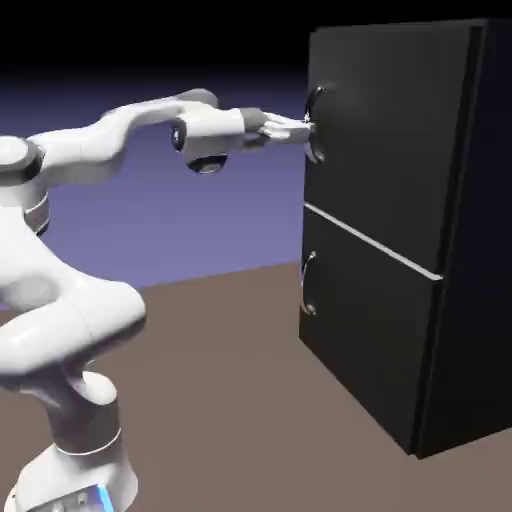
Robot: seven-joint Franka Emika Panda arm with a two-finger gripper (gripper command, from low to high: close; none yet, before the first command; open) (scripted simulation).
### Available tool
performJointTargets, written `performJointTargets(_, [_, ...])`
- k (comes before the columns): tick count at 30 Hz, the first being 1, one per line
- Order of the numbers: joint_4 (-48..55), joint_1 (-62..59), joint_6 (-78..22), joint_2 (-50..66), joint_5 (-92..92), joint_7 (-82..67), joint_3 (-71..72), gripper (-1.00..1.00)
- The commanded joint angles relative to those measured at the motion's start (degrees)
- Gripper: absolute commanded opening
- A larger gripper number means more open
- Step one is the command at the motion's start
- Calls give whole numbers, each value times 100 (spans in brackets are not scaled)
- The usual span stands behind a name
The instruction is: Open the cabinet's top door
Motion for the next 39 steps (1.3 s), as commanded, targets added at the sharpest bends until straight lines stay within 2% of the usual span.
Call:
performJointTargets(1, [-198, 118, -254, -190, 67, 1, -142, -100])
performJointTargets(11, [-2138, 1034, -2731, -1945, 432, 2, -1339, -100])
performJointTargets(19, [-3446, 1257, -4724, -3139, 351, 12, -2277, -100])
performJointTargets(27, [-4480, 1830, -6158, -3232, -626, -736, -3913, -100])
performJointTargets(32, [-4773, 1611, -7138, -3220, -1298, -1033, -4952, -100])
performJointTargets(39, [-4912, 336, -8859, -3253, -1474, -1118, -5718, -100])
